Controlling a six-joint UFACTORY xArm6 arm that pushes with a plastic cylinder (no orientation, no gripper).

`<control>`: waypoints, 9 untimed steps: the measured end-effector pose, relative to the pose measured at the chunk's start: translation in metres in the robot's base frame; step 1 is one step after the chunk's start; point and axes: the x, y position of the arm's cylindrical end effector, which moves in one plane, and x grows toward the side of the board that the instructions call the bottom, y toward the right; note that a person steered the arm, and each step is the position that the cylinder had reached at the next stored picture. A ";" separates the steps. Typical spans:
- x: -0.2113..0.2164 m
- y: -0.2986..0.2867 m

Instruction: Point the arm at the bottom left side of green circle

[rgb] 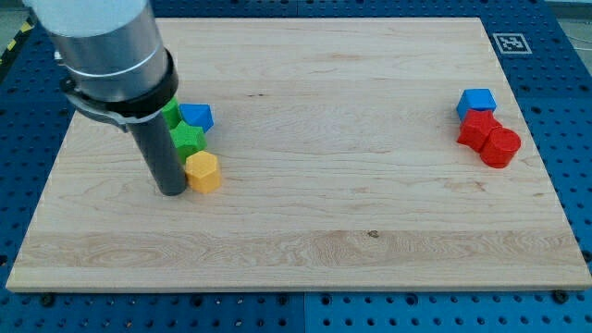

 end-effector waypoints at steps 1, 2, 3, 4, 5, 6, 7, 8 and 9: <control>0.000 0.001; 0.000 -0.009; -0.003 -0.029; -0.016 -0.029; -0.022 -0.029; -0.039 -0.035; -0.053 -0.041; -0.055 -0.044; -0.064 -0.049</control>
